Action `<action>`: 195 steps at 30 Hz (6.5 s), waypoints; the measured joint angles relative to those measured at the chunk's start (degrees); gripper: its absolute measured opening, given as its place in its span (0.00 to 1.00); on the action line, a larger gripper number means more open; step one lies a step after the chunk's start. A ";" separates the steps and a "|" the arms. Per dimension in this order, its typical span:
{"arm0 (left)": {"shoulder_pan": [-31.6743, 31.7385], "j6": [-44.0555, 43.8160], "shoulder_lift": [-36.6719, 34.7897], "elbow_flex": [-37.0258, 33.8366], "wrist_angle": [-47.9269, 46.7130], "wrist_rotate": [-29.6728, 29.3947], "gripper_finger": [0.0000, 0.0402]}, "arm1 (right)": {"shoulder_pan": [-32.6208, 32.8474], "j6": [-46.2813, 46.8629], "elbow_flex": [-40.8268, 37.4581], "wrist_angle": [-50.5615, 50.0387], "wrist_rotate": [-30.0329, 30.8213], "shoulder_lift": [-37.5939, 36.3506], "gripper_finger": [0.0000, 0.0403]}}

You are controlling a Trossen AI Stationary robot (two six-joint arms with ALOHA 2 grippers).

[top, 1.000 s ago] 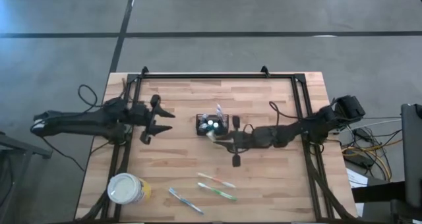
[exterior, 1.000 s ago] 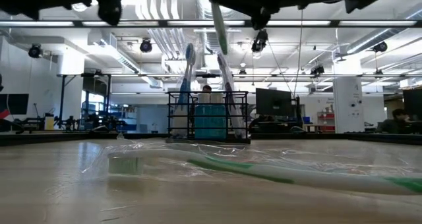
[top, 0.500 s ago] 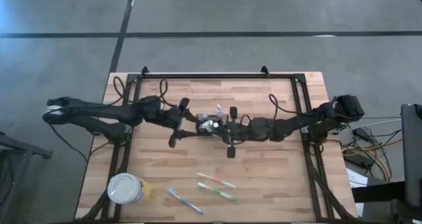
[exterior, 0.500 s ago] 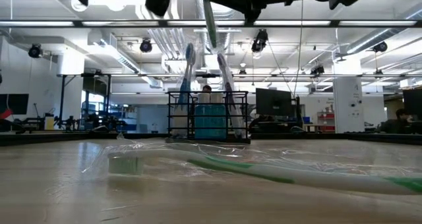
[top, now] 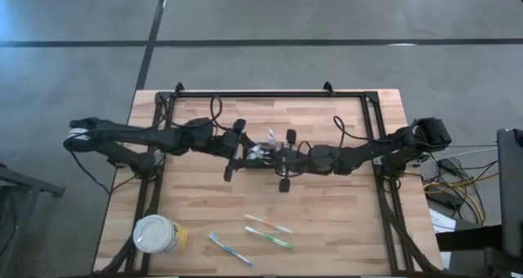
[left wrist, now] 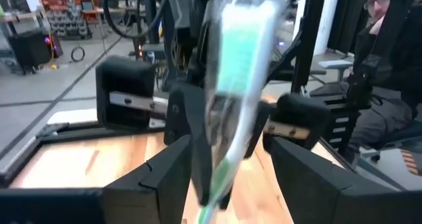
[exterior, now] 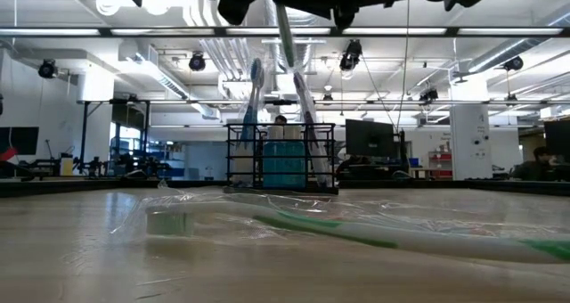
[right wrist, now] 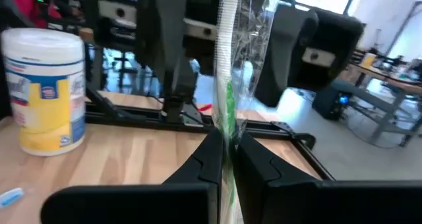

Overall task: Pick & Place toothbrushing station
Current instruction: Put the green toothbrush into the black wire organizer, then put the orange toothbrush into the black wire organizer

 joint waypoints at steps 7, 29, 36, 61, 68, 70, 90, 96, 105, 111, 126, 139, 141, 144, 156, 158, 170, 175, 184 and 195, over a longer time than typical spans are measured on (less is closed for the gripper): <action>-0.07 1.16 -0.27 0.23 0.50 -0.04 0.38 | 0.02 -0.36 -0.04 -0.16 1.30 0.00 0.04; -1.36 5.79 -0.47 0.23 1.26 0.41 0.04 | 1.45 0.12 -0.85 -1.04 1.07 -2.89 0.26; -1.38 6.36 -0.47 0.19 0.89 0.42 0.04 | 3.16 2.31 -2.57 -8.29 1.39 -10.93 0.43; 0.52 8.64 18.23 3.38 12.33 -12.57 0.04 | 15.13 -3.58 -29.31 15.98 19.48 -23.28 0.03; 0.68 7.11 20.74 2.96 12.32 -13.86 0.05 | 15.23 -3.10 -29.09 15.86 19.22 -23.34 0.03; 0.68 6.90 21.42 2.90 12.02 -14.55 0.05 | 15.21 -3.07 -28.72 15.93 19.22 -23.34 0.03; 1.12 4.68 22.96 2.93 10.99 -11.59 0.20 | 15.23 -2.86 -28.59 15.25 18.83 -23.28 0.03; 1.16 4.31 21.34 2.96 8.90 -10.83 0.42 | 15.23 -2.87 -28.59 15.22 18.83 -23.28 0.03; 1.14 4.33 20.73 4.80 7.80 -10.51 0.61 | 15.22 -2.86 -28.57 14.77 18.83 -23.26 0.03; 1.11 7.09 19.00 4.80 8.60 -10.49 0.64 | 15.21 -2.86 -28.57 14.44 18.83 -23.26 0.03; 0.92 10.75 -18.46 3.65 -26.84 -11.48 0.48 | 15.21 -1.31 -28.89 14.22 18.81 -23.26 0.03; 0.92 0.18 -52.97 -30.29 -17.25 -11.87 0.02 | 15.21 0.58 -28.90 14.26 18.63 -23.28 0.03; 0.92 -0.50 -57.25 -34.61 -16.59 -12.04 0.01 | 15.21 0.60 -28.98 14.22 18.63 -23.28 0.03; 0.92 -0.86 -63.16 -38.86 -16.04 -12.08 0.02 | 15.19 0.62 -28.98 13.20 17.36 -23.28 0.03; 0.94 0.74 -70.19 -45.76 -20.71 -13.46 0.01 | 15.19 1.90 -29.07 12.53 14.58 -23.28 0.03; 0.94 0.93 -70.10 -46.56 -20.87 -13.59 0.01 | 15.19 2.00 -29.14 12.35 14.54 -23.28 0.03; 0.94 0.59 -70.02 -46.78 -20.97 -13.90 0.01 | 15.28 2.36 -36.69 24.55 8.24 -25.13 0.03; 0.96 0.16 -70.00 -46.78 -21.15 -13.90 0.02 | 15.21 4.95 -40.40 26.52 8.65 -27.40 0.03; 0.94 1.09 -70.00 -46.95 -20.29 -13.94 0.02 | 15.17 1.30 -44.79 26.50 8.90 -38.91 0.03; 0.96 0.58 -70.00 -46.98 -20.12 -13.96 0.01 | 15.15 5.41 -46.27 -11.09 12.38 -71.64 0.03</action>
